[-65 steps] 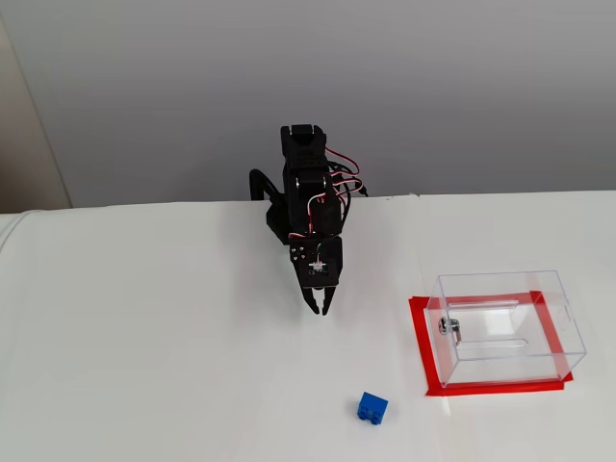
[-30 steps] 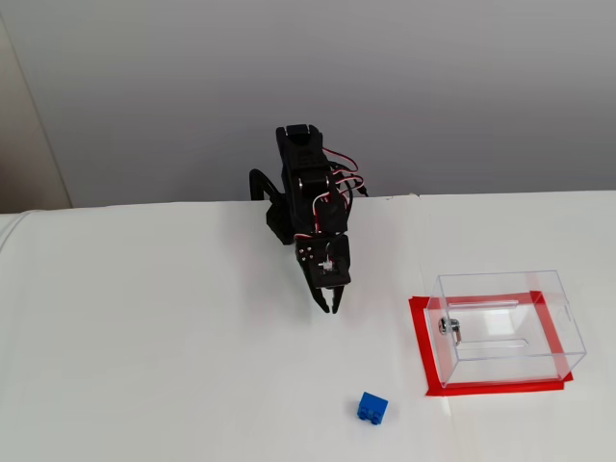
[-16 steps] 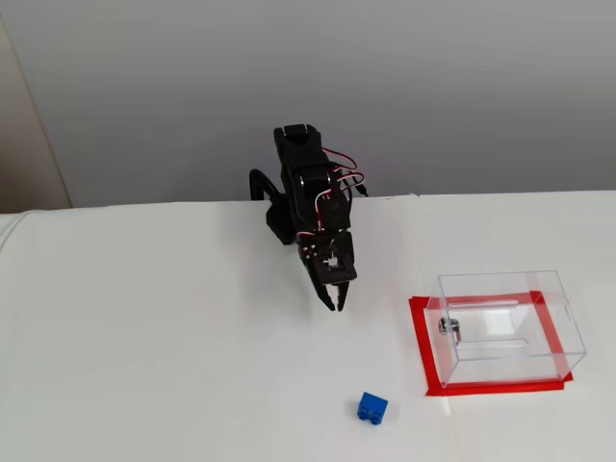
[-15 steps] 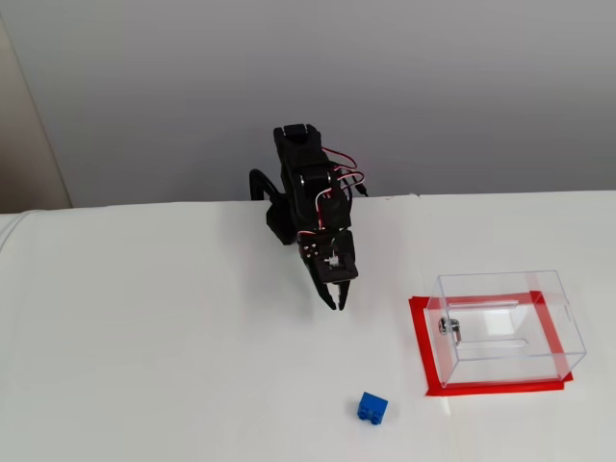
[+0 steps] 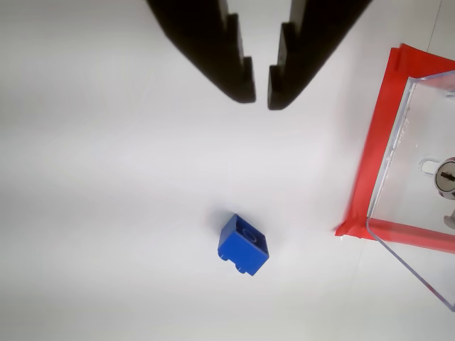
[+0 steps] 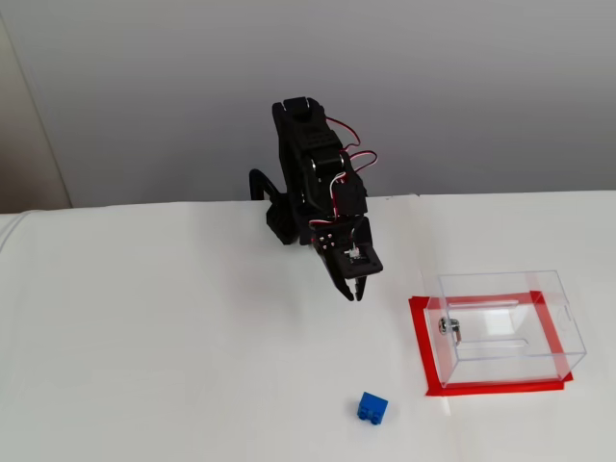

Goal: Pick the blue lego brick and place it into the transparent box

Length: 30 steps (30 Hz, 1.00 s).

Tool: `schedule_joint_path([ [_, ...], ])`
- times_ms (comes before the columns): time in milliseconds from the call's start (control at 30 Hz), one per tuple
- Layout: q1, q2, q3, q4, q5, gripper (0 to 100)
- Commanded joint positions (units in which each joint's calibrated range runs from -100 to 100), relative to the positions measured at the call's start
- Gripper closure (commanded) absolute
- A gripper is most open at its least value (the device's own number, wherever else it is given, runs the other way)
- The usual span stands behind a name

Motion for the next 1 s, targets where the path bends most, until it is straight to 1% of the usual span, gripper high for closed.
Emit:
schedule_joint_path([
  [0,-1.10,10.91,-13.76,0.03,0.15,98],
  [300,-1.99,26.70,-32.02,0.03,0.09,98],
  [667,-2.80,38.66,-43.42,0.12,0.09,98],
  [800,-1.92,41.46,-46.94,3.78,0.51,98],
  [967,2.45,45.11,-51.01,8.74,0.72,98],
])
